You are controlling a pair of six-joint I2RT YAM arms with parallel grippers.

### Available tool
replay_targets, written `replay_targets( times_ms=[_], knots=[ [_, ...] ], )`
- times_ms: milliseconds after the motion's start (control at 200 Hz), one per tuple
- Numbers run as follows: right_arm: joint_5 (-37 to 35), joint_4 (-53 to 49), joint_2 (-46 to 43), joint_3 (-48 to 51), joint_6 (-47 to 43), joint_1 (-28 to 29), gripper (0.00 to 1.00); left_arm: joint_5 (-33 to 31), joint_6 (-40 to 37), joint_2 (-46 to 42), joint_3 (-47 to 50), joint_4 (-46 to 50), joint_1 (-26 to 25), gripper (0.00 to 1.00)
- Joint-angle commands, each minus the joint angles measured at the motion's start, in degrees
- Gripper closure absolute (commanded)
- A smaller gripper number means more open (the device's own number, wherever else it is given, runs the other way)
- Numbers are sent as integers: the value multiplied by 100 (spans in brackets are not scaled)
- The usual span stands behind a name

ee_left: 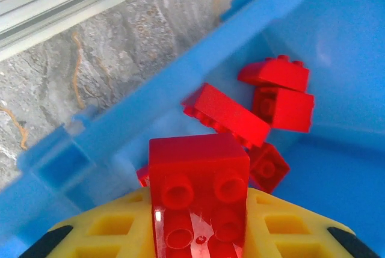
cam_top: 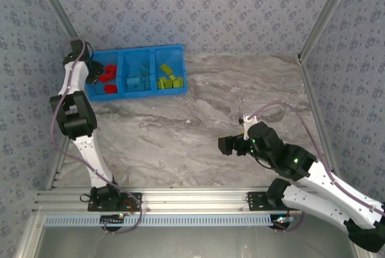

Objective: Sort the legos into containers by color

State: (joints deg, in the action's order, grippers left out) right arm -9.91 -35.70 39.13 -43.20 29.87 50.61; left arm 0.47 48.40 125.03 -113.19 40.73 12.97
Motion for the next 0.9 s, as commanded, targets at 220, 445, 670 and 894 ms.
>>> replay_targets(
  times_ms=[220,445,670,894],
  knots=[
    [-294,-20,250,-162,63,-41,0,324,-184,-607,617,-374,-208,34],
    [-1243,-248,277,-229,335,-374,0,222,16,-2369,2180,-1020,-705,30],
    [-2248,552,482,112,-555,-1842,0,-1569,-1336,-5310,4979,-2135,-2439,19],
    [-2365,2526,1589,825,-1415,-3784,0,-1884,-2690,-7215,7615,-3712,-2879,1]
  ],
)
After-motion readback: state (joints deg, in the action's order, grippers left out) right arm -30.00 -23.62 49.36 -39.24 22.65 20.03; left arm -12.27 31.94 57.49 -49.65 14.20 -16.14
